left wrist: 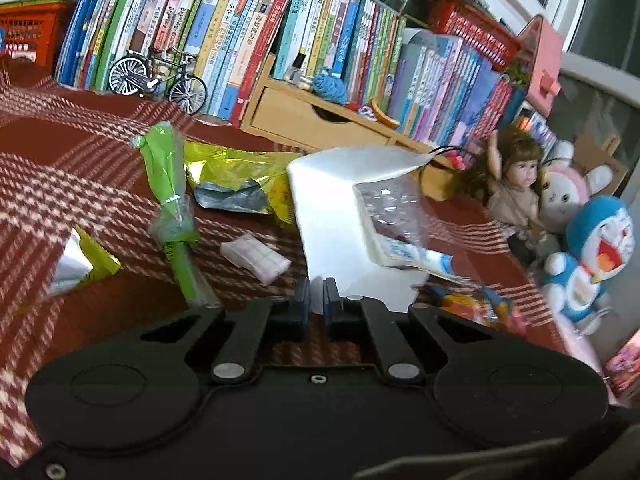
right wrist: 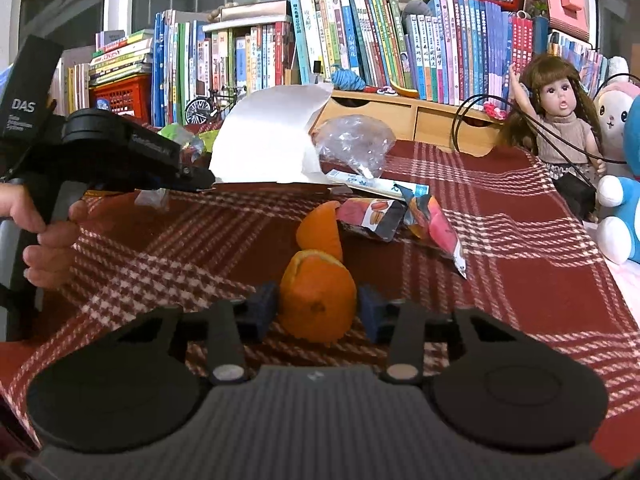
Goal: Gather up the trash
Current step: 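Grasp the orange peel with the right tool while the left tool grasps the white-and-orange snack box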
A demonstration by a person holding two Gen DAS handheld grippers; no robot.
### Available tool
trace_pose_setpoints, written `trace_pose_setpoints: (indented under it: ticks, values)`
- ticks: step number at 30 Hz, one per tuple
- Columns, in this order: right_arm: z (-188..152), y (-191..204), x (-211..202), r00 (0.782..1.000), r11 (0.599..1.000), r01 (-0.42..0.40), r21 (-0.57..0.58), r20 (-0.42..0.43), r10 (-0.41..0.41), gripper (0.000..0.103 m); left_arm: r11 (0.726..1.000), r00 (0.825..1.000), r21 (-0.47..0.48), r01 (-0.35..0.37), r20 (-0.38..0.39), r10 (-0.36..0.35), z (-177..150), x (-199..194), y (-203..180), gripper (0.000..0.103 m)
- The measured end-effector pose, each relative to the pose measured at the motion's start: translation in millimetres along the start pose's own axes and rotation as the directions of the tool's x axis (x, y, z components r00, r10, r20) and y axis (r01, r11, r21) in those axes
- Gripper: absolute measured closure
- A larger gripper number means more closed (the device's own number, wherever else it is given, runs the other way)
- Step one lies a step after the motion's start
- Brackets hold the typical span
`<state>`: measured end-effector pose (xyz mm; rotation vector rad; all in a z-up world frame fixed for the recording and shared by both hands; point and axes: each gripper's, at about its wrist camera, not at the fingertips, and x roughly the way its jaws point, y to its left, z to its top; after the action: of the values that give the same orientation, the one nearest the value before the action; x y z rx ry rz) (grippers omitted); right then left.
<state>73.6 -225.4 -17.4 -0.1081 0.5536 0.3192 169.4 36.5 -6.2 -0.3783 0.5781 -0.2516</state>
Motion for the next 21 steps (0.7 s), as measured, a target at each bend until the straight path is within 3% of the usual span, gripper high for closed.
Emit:
trace_pose_setpoints:
  ticks: [3,5,7,10,12,14,16,21]
  values:
    - [-1,-2,-3,1.000,1.000,0.001,0.004,0.003,-0.001,0.056,0.999,0.999,0.009,0.043,0.001,-0.043,1,-4,-4,0.084]
    - [-2,-3,-4,1.000,1.000,0.003,0.006,0.001,-0.003,0.056,1.000,1.000,-0.002,0.008,0.013,-0.008,5,0,-7,0.033]
    - [-3,-5,-2,1.000,1.000,0.004,0.015,-0.004,-0.004,0.056,0.998,0.999,-0.062,-0.030,0.029,0.032,12,9,-5,0.028]
    - [-4,-6,-2,1.000,1.000,0.002,0.026,-0.004,-0.002,0.056,0.982,0.997,-0.170,-0.078,0.003,0.080,20,29,0,0.029]
    - [-4,-6,-3,1.000,1.000,0.001,0.026,-0.003,-0.001,0.056,0.975,0.993,-0.187,-0.119,-0.030,0.116,21,42,-1,0.038]
    - [-4,-7,-3,1.000,1.000,0.000,0.027,-0.002,0.000,0.056,0.976,0.992,-0.180,-0.121,-0.041,0.116,19,47,-3,0.085]
    - [-5,-7,-5,1.000,0.999,-0.002,0.032,0.006,0.002,0.057,0.982,0.997,-0.175,-0.077,-0.010,0.076,16,42,-7,0.091]
    - [-5,-9,-13,0.999,0.999,0.000,0.049,0.042,-0.002,0.059,1.000,0.997,-0.010,-0.026,0.072,0.027,15,12,-38,0.100]
